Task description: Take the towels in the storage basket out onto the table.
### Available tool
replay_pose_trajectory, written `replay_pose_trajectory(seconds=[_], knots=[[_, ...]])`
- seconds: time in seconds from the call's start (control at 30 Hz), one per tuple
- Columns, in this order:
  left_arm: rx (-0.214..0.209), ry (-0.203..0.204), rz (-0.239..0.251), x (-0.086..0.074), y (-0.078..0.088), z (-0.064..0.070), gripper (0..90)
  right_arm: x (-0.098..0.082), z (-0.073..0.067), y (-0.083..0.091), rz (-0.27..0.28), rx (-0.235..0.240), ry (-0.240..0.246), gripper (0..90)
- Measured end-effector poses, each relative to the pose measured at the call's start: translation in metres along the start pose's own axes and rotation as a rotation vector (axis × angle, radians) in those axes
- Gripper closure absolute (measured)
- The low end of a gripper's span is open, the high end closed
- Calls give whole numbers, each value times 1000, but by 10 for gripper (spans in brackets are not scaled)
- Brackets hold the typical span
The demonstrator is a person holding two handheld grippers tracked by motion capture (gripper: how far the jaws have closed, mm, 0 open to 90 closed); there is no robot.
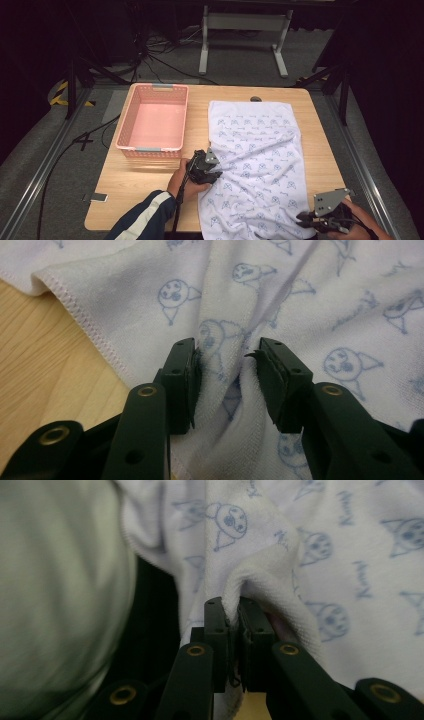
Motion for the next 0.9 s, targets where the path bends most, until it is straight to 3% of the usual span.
replay_pose_trajectory(seconds=[0.1,0.17,0.2,0.23,0.27,0.3,0.33,0.4,0.47,0.53,0.57,0.6,0.67,0.73,0.77,0.83,0.9], knots=[[5,20,18,-1,3,1,537,-5,-13,-3,-32,29,1,746],[-62,2,50,1,9,14,477,-7,-12,-5,-54,-2,-5,686],[-109,-57,69,2,15,28,464,-7,-11,-4,-49,-11,-20,641],[-128,-118,60,0,22,46,461,-5,-2,2,-4,-42,-79,596],[-128,-118,60,0,22,46,470,-3,4,7,26,-65,-106,569],[-163,-116,70,-1,26,56,470,-3,4,7,26,-65,-106,569],[-222,-120,76,-6,31,69,473,-1,11,10,54,-97,-134,553],[-232,-126,57,-13,31,78,483,3,29,17,116,-170,-205,575],[-239,-126,41,-19,29,83,481,5,43,17,129,-208,-230,580],[-216,-129,2,-25,24,82,454,8,56,14,160,-252,-274,530],[-208,-126,-7,-27,22,80,429,9,66,9,176,-268,-319,505],[-186,-133,-22,-29,20,75,409,8,73,4,163,-295,-333,501],[-151,-97,-45,-32,15,65,375,5,90,-13,130,-336,-335,510],[-152,-69,-4,-29,13,58,408,5,108,-26,138,-375,-362,527],[-144,-63,1,-28,12,54,421,6,115,-32,139,-372,-372,530],[-111,-75,19,-24,8,44,455,6,133,-41,128,-409,-385,552],[-83,-53,27,-18,4,36,480,7,149,-47,148,-402,-431,578]])
Point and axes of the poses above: each handheld gripper's, and its own axes: y roughly backward along the jaws, x roughly out of its top, z roughly to its right, the point moved 7 cm from there along -y, roughly forward along the jaws, and after that the axes turned 6 degrees about -x, right-handed, at the moved point
